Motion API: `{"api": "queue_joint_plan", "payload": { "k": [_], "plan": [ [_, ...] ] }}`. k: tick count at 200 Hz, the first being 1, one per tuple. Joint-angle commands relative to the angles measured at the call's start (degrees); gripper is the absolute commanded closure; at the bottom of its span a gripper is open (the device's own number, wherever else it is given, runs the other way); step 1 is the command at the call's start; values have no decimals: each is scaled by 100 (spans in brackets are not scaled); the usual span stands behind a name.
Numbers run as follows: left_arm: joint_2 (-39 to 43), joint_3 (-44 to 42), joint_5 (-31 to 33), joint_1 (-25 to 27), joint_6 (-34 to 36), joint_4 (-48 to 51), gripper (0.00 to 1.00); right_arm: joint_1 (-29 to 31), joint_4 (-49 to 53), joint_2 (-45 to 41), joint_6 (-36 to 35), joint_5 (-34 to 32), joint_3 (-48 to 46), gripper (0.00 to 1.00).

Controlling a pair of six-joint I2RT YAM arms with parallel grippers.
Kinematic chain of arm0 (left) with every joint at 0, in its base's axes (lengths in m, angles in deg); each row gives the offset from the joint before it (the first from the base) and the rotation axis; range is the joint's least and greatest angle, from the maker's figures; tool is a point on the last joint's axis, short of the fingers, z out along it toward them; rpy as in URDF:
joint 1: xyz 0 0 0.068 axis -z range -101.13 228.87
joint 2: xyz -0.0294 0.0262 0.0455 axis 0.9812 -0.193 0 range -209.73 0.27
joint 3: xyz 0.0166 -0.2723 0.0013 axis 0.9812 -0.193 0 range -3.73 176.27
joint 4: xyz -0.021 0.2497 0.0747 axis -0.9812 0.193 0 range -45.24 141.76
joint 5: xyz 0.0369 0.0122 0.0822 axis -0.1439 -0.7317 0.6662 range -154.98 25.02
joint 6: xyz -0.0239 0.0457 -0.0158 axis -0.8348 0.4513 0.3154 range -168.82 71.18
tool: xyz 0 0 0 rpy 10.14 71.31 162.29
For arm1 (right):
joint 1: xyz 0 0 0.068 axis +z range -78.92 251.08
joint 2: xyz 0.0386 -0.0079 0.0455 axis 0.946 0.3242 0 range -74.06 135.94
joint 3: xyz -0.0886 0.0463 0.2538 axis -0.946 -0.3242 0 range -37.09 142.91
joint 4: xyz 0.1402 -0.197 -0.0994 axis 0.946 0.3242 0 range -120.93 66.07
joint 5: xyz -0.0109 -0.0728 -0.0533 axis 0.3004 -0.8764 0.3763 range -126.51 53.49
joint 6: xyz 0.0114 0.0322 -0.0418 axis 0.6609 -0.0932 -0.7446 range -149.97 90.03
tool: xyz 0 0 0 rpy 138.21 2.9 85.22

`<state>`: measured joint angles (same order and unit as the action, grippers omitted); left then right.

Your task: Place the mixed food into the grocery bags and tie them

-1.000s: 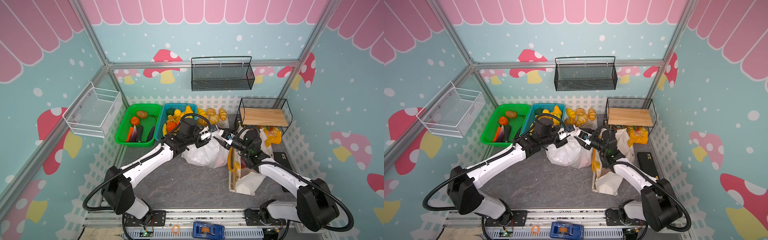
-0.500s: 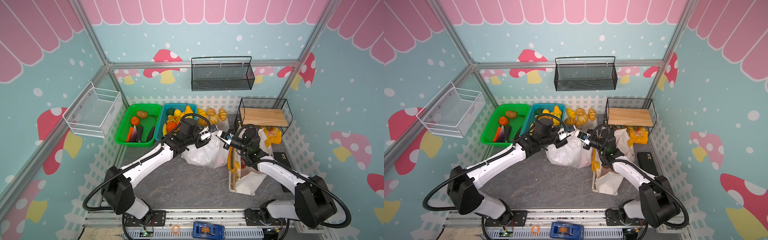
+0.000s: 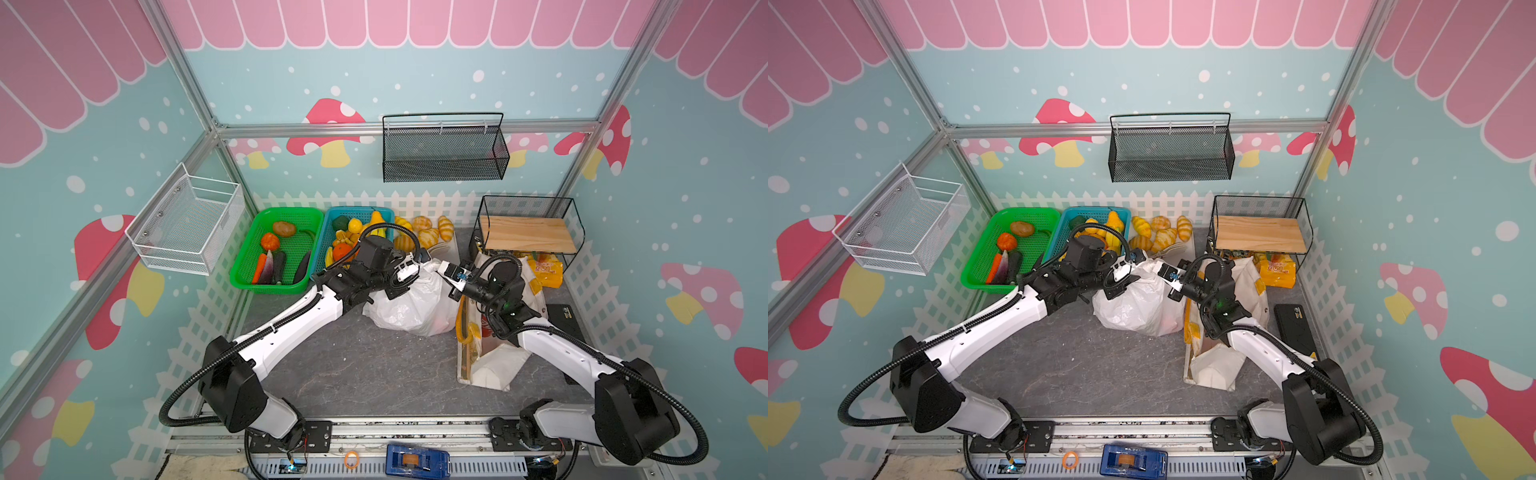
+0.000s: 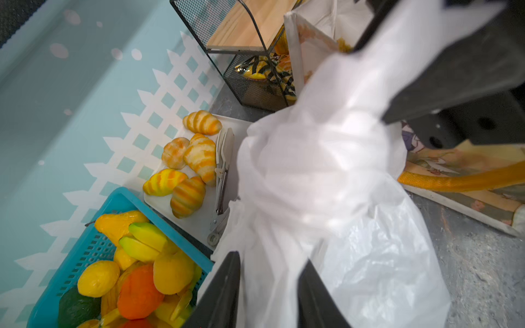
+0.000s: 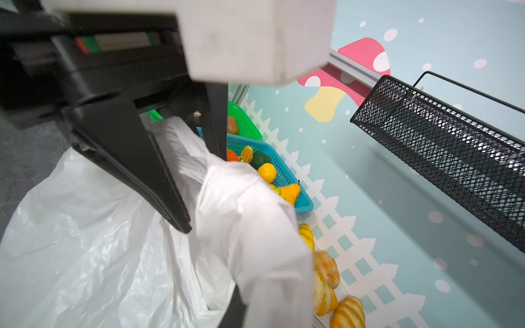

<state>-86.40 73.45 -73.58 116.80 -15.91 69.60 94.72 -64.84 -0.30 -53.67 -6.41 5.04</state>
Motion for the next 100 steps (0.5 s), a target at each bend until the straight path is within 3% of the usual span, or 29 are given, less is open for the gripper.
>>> {"api": "queue_joint_plan", "payload": {
  "k": [1,46,100],
  "plan": [
    [-47,307,93,-44,-119,350,68,-9,-136,-171,-20,118,-73,100],
    [-146,562,153,-49,-434,288,95,-8,305,-288,-364,-276,-64,100],
    [163,425,29,-49,-1171,-7,100,-2,813,-300,-879,-1039,59,100]
  ]
}}
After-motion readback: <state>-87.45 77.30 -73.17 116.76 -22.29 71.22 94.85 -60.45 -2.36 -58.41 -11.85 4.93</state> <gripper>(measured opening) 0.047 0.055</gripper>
